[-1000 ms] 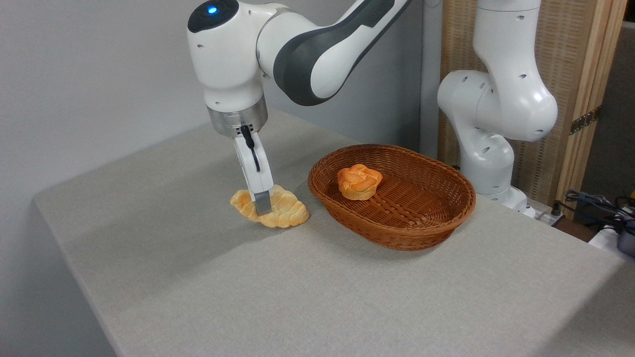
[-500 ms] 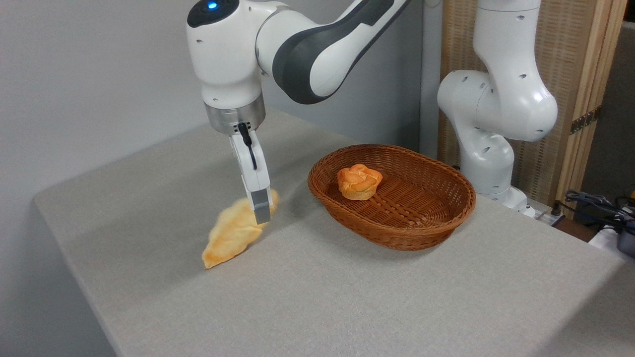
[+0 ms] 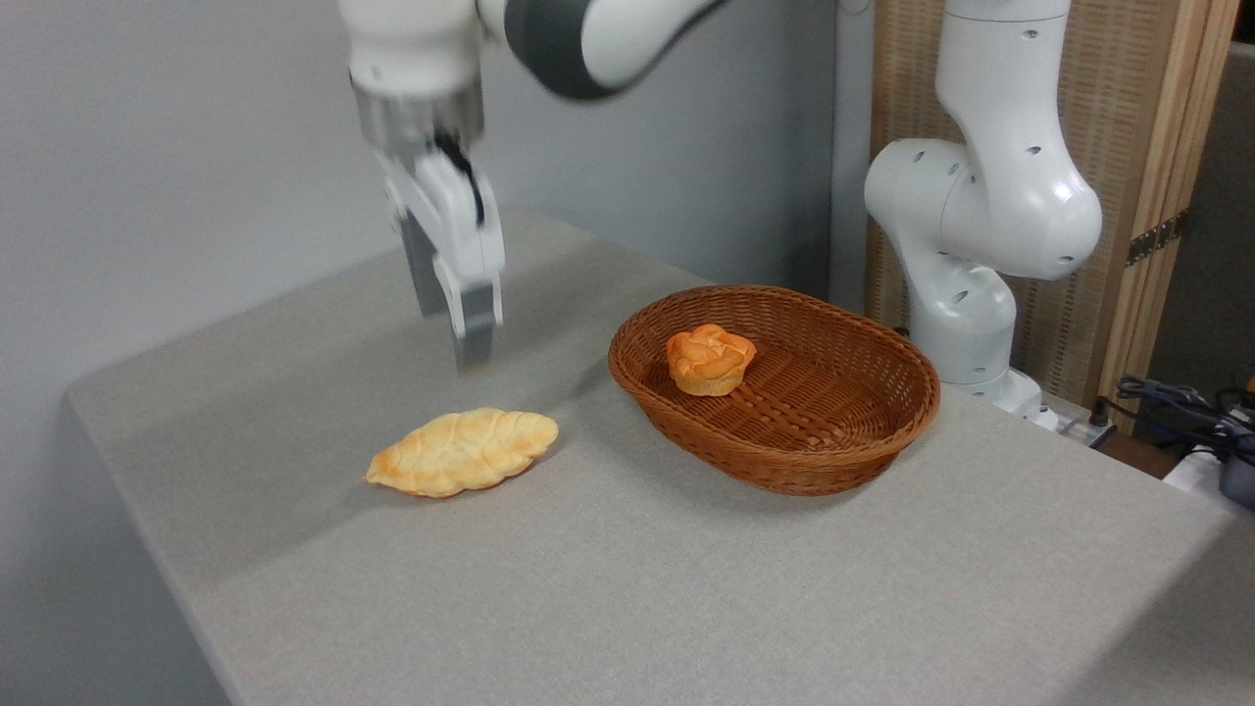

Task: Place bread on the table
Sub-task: 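Raise the open gripper up away from the bread roll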

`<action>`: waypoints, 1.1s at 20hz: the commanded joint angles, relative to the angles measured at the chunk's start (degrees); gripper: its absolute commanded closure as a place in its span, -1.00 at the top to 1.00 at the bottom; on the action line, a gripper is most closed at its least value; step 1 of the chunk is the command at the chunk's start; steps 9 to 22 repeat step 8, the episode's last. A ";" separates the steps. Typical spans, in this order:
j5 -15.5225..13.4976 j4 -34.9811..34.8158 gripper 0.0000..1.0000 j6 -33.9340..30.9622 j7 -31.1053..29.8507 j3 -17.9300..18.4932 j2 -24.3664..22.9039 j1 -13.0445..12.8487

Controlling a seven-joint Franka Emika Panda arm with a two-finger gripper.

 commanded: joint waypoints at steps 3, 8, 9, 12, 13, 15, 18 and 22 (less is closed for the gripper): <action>11.43 8.12 1.00 -4.38 -9.85 0.08 0.46 -0.23; 11.98 10.06 1.00 -7.73 -10.29 0.26 0.46 -0.23; 11.98 10.06 1.00 -7.73 -10.29 0.26 0.46 -0.23; 11.98 10.06 1.00 -7.73 -10.29 0.26 0.46 -0.23; 11.98 10.06 1.00 -7.73 -10.29 0.26 0.46 -0.23; 11.98 10.06 1.00 -7.73 -10.29 0.26 0.46 -0.23; 11.98 10.06 1.00 -7.73 -10.29 0.26 0.46 -0.23; 11.98 10.06 1.00 -7.73 -10.29 0.26 0.46 -0.23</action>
